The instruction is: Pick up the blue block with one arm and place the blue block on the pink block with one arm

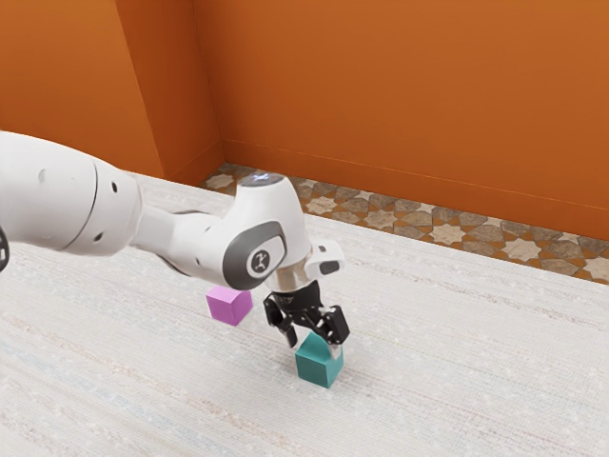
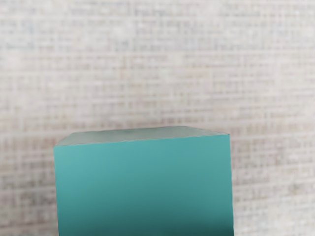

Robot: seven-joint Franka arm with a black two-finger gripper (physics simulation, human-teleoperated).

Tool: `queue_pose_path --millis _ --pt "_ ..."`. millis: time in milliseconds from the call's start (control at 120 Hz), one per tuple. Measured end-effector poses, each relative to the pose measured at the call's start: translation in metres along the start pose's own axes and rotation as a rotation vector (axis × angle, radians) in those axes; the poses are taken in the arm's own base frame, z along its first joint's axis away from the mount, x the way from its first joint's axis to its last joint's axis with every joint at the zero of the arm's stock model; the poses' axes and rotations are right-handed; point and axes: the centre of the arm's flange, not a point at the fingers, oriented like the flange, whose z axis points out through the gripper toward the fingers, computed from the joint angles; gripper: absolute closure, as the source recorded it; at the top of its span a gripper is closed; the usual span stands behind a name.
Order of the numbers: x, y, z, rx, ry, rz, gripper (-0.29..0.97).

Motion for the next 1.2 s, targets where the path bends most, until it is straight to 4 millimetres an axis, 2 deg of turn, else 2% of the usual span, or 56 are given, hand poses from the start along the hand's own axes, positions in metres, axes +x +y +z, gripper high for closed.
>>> queue_pose_path --millis 142,492,983,1033,1200 --pt "0.001 -0.001 0.003 -0.002 0.002 -0.009 0.0" --pt "0.003 -0.001 0.034 0.007 -0.01 -0.01 0.0" --pt "0.006 -0.004 0.039 0.024 0.006 0.003 0.0" --pt "0.007 -0.004 0.039 0.025 0.007 0.005 0.03" --pt "0.008 -0.006 0.036 0.039 0.014 0.016 0.25"
